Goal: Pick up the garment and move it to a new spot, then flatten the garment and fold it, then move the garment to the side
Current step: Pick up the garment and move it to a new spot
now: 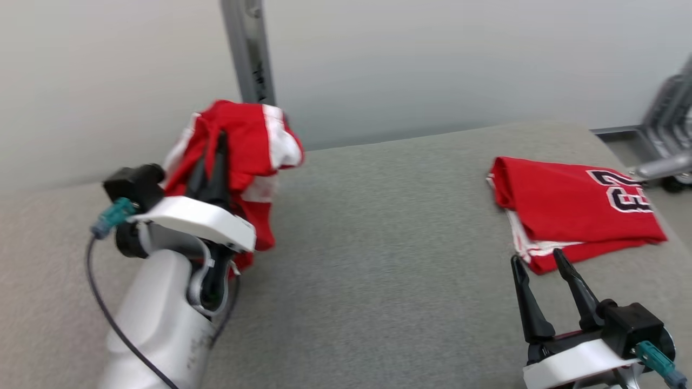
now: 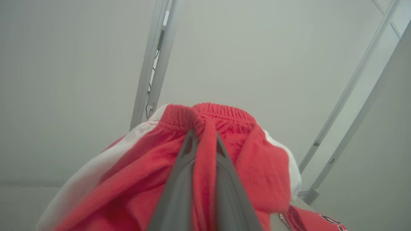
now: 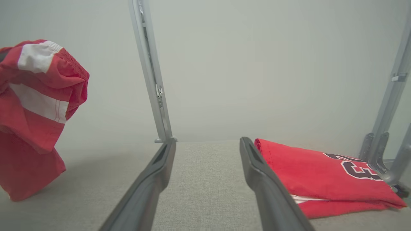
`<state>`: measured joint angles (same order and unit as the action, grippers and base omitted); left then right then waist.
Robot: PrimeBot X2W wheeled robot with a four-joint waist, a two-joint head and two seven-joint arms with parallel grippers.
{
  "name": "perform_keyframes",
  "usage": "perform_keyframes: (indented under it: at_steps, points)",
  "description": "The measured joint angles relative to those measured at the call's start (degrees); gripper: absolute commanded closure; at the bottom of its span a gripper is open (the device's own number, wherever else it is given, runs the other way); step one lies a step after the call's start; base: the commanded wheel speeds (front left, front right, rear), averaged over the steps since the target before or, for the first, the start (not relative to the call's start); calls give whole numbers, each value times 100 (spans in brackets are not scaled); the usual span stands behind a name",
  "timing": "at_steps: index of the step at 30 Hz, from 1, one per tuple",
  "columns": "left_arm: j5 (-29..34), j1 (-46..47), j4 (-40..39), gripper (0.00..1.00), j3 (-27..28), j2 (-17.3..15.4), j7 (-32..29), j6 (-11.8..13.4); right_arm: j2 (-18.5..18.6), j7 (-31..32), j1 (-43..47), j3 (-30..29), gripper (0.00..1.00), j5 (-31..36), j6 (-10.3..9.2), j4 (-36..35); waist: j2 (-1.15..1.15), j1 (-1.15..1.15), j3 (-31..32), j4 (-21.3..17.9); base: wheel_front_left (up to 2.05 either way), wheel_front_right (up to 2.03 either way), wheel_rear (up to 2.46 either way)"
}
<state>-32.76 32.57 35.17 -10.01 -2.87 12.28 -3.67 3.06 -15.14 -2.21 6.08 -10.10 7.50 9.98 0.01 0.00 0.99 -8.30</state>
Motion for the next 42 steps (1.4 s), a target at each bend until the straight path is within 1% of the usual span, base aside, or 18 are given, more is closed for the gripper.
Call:
perform_keyframes:
  at_steps: [3, 4, 5, 10, 12, 14, 18, 25, 26, 27, 28, 32, 35, 42]
  points:
    - [-56, -231, -327, 100, -497, 7, -3, 203, 1, 0, 53, -68, 0, 11, 0, -40, 0, 0, 68, -279, 0, 0, 0]
    - [44, -313, -416, 100, -636, 18, 35, 310, 0, 0, 65, -77, 0, 14, 0, -53, 0, 0, 85, -367, 0, 0, 0]
    - [250, -461, -541, 100, -840, 13, 93, 482, -4, 0, 96, -87, 0, 16, 0, -77, 0, 0, 106, -526, 0, 0, 0]
    - [410, -932, -646, 100, -1349, 18, 193, 592, -5, 0, 177, -131, 0, 24, 0, -151, 0, 0, 97, -812, 0, 0, 0]
    - [522, -1091, -559, 100, -1496, 23, 225, 661, -5, 0, 203, -141, 0, 25, 0, -162, 0, 0, 47, -851, 0, 0, 0]
    - [483, -1257, -408, 100, -1556, 15, 247, 689, -7, 0, 221, -136, 0, 24, 0, -157, 0, 0, -5, -864, 0, 0, 0]
    - [442, -1441, 118, 100, -1719, 12, 264, 753, -11, 0, 209, -87, 0, 23, 0, -143, 0, 0, -109, -849, 0, 0, 0]
    - [260, -1478, 476, 100, -1915, 11, 271, 778, -16, 0, 158, 11, 0, 15, 0, -108, 0, 0, -194, -652, 0, 0, 0]
    - [234, -1478, 481, 86, -1930, 11, 271, 778, -15, 0, 158, 34, 0, 13, 0, -100, 0, 0, -189, -618, 0, 0, 0]
    - [215, -1479, 478, 52, -1939, 13, 271, 778, -16, 0, 158, 66, 0, 10, 0, -91, 0, 0, -180, -586, 0, 0, 0]
    - [180, -1487, 467, 0, -1942, 14, 271, 779, -18, 0, 160, 93, 0, 3, 0, -78, 0, 0, -165, -555, 0, 0, 0]
    - [145, -1605, 326, 0, -1887, 12, 270, 822, -18, 0, 180, 126, 0, -3, 0, -52, 0, 0, -89, -454, 0, 0, 0]
    - [204, -1763, 38, 0, -1716, 14, 271, 893, -14, 0, 240, 187, 0, -47, 0, 15, 0, 0, 3, -332, 0, 0, 0]
    - [901, -2436, -989, 0, -1173, -48, 275, 1084, -4, 0, 413, 240, 0, -165, 0, 93, 0, 0, 224, 49, 0, 0, 0]
